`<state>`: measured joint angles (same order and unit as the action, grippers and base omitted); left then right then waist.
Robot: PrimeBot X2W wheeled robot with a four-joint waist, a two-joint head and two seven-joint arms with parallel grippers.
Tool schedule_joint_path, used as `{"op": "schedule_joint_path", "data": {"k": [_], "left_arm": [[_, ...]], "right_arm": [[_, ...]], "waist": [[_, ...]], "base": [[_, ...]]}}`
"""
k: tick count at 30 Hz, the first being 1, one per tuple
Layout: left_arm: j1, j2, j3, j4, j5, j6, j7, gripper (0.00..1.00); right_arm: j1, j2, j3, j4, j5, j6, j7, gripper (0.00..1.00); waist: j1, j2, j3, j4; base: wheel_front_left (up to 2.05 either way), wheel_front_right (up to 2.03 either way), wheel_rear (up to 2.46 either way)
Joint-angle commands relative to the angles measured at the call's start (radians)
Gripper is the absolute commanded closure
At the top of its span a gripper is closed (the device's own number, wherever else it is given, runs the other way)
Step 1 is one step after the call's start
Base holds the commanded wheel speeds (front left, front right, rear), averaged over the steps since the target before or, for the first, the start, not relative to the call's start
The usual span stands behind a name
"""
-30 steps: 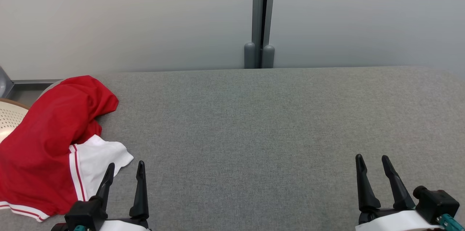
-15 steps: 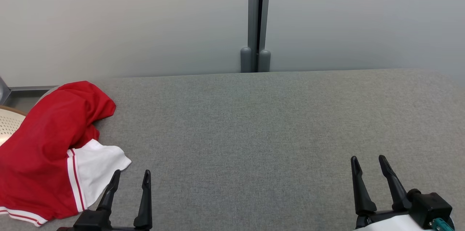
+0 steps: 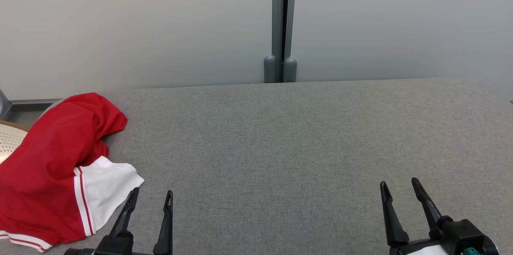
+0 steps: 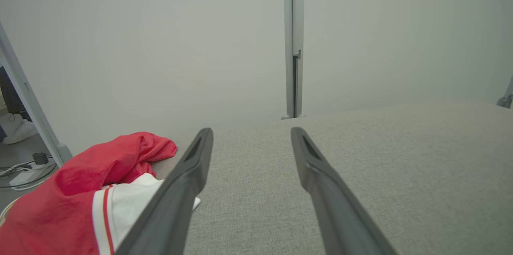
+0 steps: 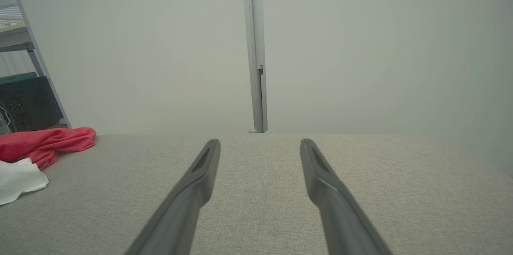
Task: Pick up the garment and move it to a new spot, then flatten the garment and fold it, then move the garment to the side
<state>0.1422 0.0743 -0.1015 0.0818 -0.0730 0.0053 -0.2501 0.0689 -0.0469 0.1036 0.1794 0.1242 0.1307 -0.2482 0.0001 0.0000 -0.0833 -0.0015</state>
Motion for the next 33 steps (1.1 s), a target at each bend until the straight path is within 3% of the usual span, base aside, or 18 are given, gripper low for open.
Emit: {"op": "schedule_joint_path", "data": {"k": [1, 22, 33], "left_arm": [[0.011, 0.000, 0.003, -0.004, 0.026, -0.002, -0.009, 0.00], [0.006, -0.009, 0.015, 0.006, 0.070, -0.021, -0.017, 0.00], [0.003, -0.010, 0.018, 0.011, 0.065, -0.015, -0.016, 0.00]], "right_arm": [[0.009, -0.006, 0.001, 0.003, -0.019, 0.000, -0.013, 0.00], [0.016, -0.005, 0.008, 0.015, -0.038, 0.000, -0.019, 0.00], [0.037, -0.005, 0.028, 0.013, -0.030, 0.000, -0.019, 0.00]], "waist": [[-0.0001, 0.0000, -0.001, 0.001], [-0.0001, 0.0000, -0.010, 0.010], [-0.0001, 0.0000, -0.013, 0.101]], "base": [[0.00, 0.00, 0.00], [0.00, 0.00, 0.00], [0.00, 0.00, 0.00]]}}
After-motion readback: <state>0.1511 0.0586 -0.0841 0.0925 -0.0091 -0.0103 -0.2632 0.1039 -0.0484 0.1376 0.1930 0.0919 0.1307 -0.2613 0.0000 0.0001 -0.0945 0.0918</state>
